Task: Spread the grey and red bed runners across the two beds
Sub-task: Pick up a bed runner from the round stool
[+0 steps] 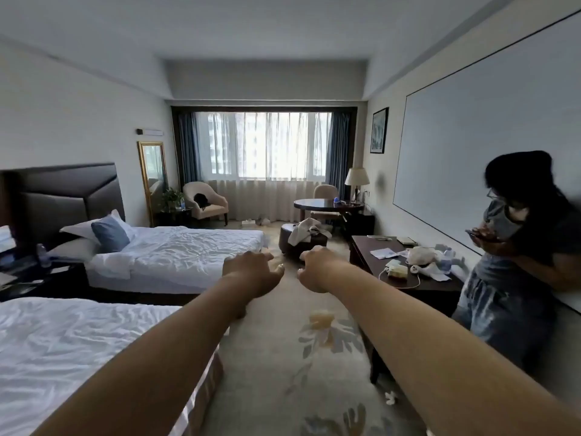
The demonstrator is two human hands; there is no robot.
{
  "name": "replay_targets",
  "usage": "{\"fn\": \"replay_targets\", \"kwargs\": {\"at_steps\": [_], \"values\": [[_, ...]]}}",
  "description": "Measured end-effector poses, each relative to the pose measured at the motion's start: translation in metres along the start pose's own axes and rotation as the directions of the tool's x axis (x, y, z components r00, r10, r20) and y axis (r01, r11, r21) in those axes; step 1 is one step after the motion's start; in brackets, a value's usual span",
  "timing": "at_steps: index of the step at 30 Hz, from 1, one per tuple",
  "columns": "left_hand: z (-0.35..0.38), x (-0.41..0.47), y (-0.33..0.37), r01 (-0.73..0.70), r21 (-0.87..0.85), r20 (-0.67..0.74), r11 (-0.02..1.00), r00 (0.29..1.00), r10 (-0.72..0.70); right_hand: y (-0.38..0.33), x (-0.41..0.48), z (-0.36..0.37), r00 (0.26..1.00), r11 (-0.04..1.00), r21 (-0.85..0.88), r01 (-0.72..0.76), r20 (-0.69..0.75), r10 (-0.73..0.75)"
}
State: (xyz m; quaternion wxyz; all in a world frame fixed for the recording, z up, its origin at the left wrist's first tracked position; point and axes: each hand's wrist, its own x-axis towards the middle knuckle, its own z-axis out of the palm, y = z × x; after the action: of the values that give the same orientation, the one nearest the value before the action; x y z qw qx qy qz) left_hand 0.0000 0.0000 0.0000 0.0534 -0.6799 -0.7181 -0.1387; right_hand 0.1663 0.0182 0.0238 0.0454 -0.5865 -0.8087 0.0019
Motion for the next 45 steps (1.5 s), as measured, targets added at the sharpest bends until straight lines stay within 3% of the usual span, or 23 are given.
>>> {"fn": "replay_targets", "kwargs": {"at_steps": [5,12,25,31,45], "values": [[0.014,0.080,0.020,0.076,-0.049,0.057,0.996,0.996,-0.073,0.049,0.079,-0.016,1.000,1.000,-0.017,0.001,-0.031,-0.002],[0.062,0.192,0.033,0.045,-0.050,0.082,0.998,0.996,-0.041,0.091,0.192,0.005,1.000,1.000,0.024,0.007,-0.028,-0.006],[0.139,0.474,-0.021,-0.034,-0.001,0.100,0.999,0.994,0.034,0.109,0.471,0.036,0.994,0.996,-0.006,-0.087,0.065,0.087],[0.182,0.600,-0.036,-0.029,-0.030,0.123,0.999,0.992,0.032,0.129,0.592,0.057,0.993,0.992,0.077,-0.104,0.072,0.099],[0.296,0.916,0.013,-0.027,-0.077,0.107,0.997,0.994,0.035,0.261,0.903,0.092,0.992,0.998,-0.010,-0.057,0.112,0.058]]}}
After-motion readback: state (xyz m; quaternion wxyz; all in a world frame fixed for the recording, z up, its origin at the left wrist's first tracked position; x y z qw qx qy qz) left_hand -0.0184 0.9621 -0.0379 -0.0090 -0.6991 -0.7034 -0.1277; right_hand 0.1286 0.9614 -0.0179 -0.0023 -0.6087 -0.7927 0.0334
